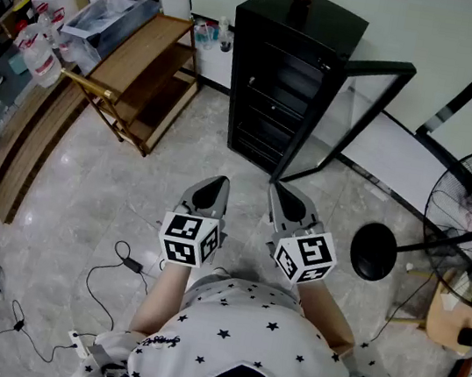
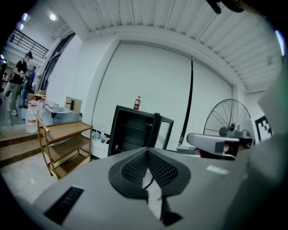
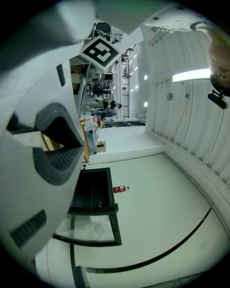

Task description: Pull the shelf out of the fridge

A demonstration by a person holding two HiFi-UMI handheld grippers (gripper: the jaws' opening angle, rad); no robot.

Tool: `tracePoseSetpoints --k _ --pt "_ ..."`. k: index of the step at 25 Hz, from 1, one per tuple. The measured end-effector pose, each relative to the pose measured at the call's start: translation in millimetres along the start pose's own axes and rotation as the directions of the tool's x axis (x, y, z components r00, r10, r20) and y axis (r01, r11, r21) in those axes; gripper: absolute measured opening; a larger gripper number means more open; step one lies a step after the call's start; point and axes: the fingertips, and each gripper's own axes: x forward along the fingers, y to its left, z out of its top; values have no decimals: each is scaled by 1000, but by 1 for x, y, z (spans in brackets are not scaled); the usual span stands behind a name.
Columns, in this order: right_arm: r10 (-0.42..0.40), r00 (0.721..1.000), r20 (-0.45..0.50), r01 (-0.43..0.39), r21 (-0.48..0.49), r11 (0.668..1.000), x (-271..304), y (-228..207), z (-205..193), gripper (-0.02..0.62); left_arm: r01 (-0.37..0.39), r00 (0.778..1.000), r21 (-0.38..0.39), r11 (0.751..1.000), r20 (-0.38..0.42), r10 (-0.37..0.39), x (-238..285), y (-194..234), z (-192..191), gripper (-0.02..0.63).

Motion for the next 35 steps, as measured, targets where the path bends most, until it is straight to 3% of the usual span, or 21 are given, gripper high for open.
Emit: tracePoseSetpoints --k 4,14,35 --pt "12 1000 -1 -12 11 1000 -31 -1 -1 -6 -17 1000 -45 999 17 17 -11 -21 -4 12" --pt "25 1000 7 -25 27 999 -66 4 -8 -6 -32 999 -18 999 -9 32 -28 -42 -18 12" --pt "-14 999 29 11 92 996 -20 31 -9 -6 46 998 -5 999 -37 -46 -23 2 -11 12"
